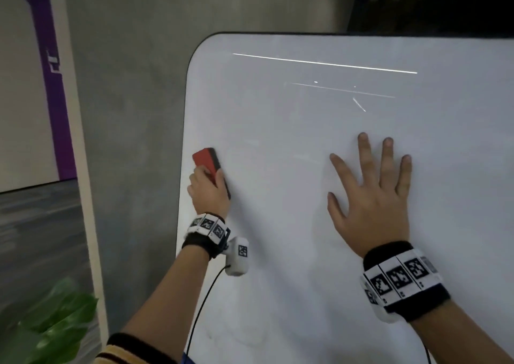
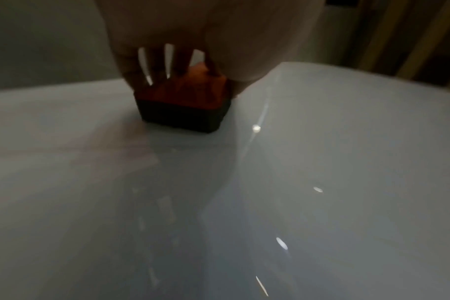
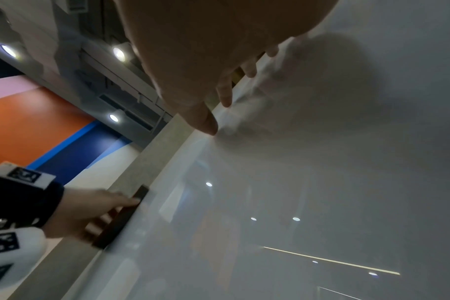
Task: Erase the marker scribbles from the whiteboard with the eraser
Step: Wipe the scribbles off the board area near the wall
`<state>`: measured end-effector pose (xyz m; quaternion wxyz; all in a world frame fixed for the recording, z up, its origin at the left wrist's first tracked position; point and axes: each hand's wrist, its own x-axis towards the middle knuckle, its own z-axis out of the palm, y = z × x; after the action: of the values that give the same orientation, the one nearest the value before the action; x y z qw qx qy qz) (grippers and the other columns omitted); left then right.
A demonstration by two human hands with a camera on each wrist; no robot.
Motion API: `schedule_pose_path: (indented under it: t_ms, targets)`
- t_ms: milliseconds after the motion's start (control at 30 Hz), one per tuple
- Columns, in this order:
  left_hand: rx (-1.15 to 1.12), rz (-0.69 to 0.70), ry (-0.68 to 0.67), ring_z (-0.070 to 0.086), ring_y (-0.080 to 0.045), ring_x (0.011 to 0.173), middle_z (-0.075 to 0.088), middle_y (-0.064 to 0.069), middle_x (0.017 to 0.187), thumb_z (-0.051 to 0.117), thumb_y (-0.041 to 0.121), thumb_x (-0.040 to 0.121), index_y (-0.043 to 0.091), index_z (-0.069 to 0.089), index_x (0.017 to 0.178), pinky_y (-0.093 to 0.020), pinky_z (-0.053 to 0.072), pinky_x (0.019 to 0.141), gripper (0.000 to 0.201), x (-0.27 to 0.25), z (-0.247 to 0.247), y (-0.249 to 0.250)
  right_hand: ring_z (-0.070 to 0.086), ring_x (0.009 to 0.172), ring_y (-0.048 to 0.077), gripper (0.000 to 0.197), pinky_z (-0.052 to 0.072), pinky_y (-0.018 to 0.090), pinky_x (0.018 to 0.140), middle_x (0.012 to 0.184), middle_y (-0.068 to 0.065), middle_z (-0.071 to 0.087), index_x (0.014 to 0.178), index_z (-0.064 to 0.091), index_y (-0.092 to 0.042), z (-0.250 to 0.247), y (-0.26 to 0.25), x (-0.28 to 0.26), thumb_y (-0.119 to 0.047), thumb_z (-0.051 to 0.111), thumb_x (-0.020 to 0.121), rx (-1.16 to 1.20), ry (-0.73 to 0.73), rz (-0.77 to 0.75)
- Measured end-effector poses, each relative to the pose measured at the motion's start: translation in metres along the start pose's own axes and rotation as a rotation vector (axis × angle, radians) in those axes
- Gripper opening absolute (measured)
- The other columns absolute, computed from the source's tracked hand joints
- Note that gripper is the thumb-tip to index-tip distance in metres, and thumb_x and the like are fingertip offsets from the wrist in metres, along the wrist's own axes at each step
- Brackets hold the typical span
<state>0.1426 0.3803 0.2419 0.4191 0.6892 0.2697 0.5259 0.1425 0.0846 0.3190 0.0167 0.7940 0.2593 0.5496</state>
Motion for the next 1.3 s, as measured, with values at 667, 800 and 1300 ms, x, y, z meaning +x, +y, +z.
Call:
schedule_pose_path:
  t_ms: [667,800,1300]
  targets:
    - [-0.051,0.822,-0.258,0.051,-0.026,0.105,0.056,-0.008,0.121,0.062,0.037,0.098,0.014,0.056,0.108,-0.034,0.042,0.091,0.026,-0.028,-0.006,0.034,-0.001,0.154,0.048,0.071,-0.006,0.061,0.123,0.17,0.014,0.004,0.157,0.035,-0.025,-0.012,-0.013,-0.002,-0.041,0.06,0.092,-0.039,-0.08,0.009]
    - [-0.083,0.429,-0.109,0.052,-0.028,0.102,0.057,-0.012,0.117,0.058,0.04,0.098,0.01,0.056,0.111,-0.038,0.045,0.091,0.032,-0.01,-0.003,-0.031,0.001,0.154,0.048,0.074,-0.003,0.061,0.124,0.17,0.014,0.004,0.158,0.034,-0.024,-0.013,-0.011,-0.006,-0.04,0.062,0.091,-0.053,-0.123,0.006]
    - [0.01,0.442,-0.139,0.052,-0.025,0.091,0.057,-0.009,0.106,0.058,0.041,0.101,0.01,0.054,0.108,-0.034,0.042,0.075,0.032,0.004,-0.013,-0.023,-0.003,0.153,0.05,0.08,-0.002,0.063,0.123,0.17,0.016,0.0,0.159,0.029,-0.025,0.003,-0.044,-0.033,-0.039,0.065,0.089,-0.064,-0.212,0.01]
